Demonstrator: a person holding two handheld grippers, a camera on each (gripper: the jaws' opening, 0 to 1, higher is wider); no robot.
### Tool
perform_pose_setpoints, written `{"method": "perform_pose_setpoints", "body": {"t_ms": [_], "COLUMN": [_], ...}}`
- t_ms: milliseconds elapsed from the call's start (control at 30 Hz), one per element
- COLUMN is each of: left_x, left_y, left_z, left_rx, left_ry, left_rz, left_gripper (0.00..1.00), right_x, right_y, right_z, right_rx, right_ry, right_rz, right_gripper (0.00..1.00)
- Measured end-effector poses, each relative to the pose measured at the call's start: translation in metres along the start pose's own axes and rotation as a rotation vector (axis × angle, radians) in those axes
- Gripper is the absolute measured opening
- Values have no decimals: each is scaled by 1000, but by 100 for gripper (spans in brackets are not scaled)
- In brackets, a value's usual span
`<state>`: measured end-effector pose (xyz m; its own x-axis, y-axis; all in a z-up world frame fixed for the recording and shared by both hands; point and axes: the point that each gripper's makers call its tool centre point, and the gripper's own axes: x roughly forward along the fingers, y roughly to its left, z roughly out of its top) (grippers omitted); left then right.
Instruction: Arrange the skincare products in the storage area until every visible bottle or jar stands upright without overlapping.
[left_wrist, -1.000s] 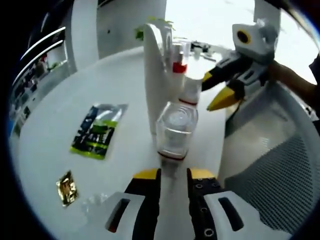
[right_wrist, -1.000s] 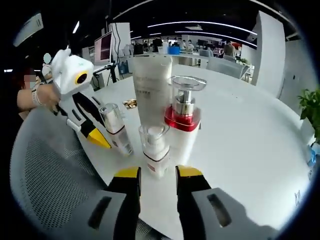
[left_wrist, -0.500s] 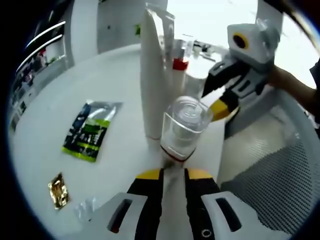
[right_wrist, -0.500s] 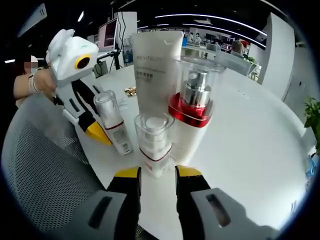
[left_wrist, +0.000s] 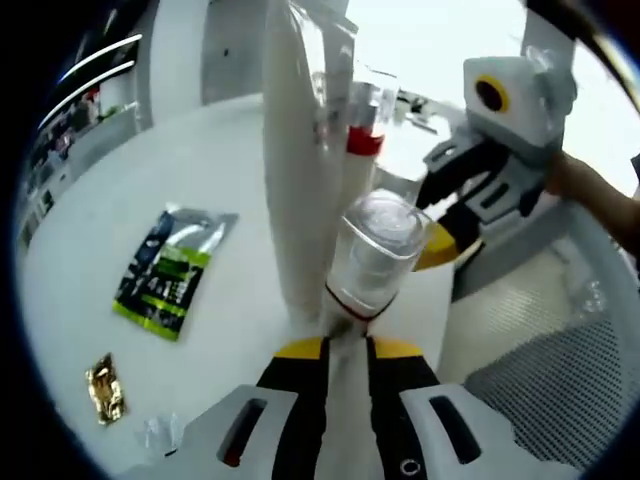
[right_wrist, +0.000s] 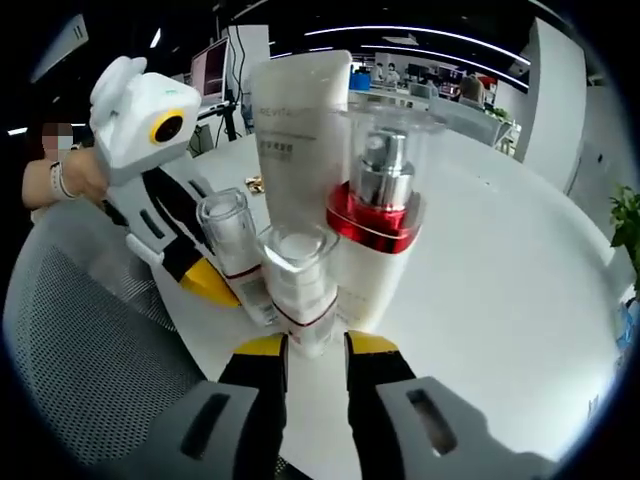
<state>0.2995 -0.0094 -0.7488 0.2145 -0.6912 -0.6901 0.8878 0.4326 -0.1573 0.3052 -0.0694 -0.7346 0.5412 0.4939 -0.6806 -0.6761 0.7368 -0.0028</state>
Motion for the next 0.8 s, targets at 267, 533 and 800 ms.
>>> {"method": "perform_pose_setpoints", "body": {"t_ms": [267, 533, 800], "left_x": [4, 7, 7], "left_y": [-1, -2, -3], "left_z": [9, 11, 10], "left_rx": [-31, -49, -68], "left_ry": [-27, -33, -38], "left_rz": [6, 13, 22], "left_gripper": [7, 5, 3], "right_x": [1, 2, 2], "right_y": [1, 2, 2], "right_z": [-1, -3, -5], "right_rx": [-5, -28, -44], "right_ry": [6, 21, 34], "right_rz": [3, 4, 6], "right_gripper": [20, 17, 12]}}
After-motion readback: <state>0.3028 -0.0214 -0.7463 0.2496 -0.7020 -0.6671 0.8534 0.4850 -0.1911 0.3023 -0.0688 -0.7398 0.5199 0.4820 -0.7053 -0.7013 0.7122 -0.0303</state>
